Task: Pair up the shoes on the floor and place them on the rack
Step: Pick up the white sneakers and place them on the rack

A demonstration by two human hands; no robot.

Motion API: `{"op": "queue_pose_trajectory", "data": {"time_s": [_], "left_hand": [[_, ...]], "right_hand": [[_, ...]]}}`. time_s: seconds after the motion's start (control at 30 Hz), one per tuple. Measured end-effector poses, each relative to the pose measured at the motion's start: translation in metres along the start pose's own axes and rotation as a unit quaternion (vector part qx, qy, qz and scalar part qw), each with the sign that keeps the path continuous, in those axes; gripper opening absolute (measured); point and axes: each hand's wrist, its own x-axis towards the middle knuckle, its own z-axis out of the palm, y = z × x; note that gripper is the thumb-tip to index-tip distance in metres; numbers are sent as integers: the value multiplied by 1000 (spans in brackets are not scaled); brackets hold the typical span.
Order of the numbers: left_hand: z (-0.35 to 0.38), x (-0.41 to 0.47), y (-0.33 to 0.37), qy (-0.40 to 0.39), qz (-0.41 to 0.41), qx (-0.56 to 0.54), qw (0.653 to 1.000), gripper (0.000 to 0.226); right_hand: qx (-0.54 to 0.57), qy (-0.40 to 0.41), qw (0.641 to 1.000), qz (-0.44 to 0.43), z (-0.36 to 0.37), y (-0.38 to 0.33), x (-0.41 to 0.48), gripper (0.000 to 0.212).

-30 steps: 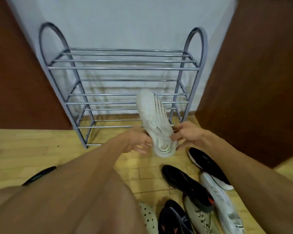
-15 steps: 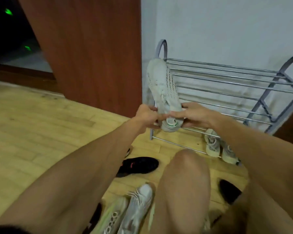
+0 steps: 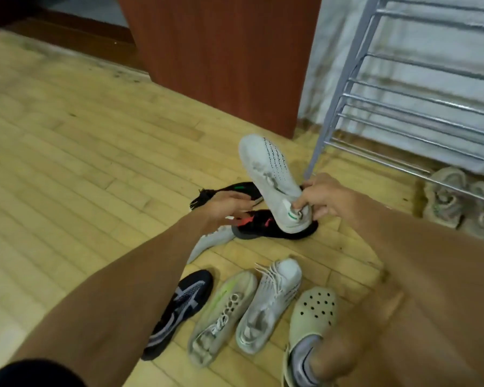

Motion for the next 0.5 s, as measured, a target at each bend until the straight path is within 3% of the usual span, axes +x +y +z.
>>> {"op": "queue_pose_trajectory", "data": {"time_s": [0.07, 0.13, 0.23, 0.3, 0.4, 0.43, 0.5], "left_hand": [[-2, 10, -31, -2, -39, 33, 999, 21], [5, 18, -61, -22, -75, 72, 994, 28], [34, 27, -97, -68, -106, 171, 977, 21], [60, 33, -122, -108, -123, 268, 949, 6], [93, 34, -160, -131, -122, 421, 889, 14], [98, 30, -168, -135, -128, 446, 876, 8], [105, 22, -183, -123, -134, 478, 859, 47]], "right_hand": [[8, -31, 999, 25, 18, 9, 12, 55], [28, -23, 998, 48, 30, 21, 22, 55], [52, -29, 996, 69, 36, 47, 34, 30], [65, -14, 995, 80, 37, 65, 41, 20], [81, -6, 993, 90, 37, 85, 45, 15], [89, -7, 992, 94, 36, 90, 45, 16], [99, -8, 990, 98, 34, 100, 44, 17]]}}
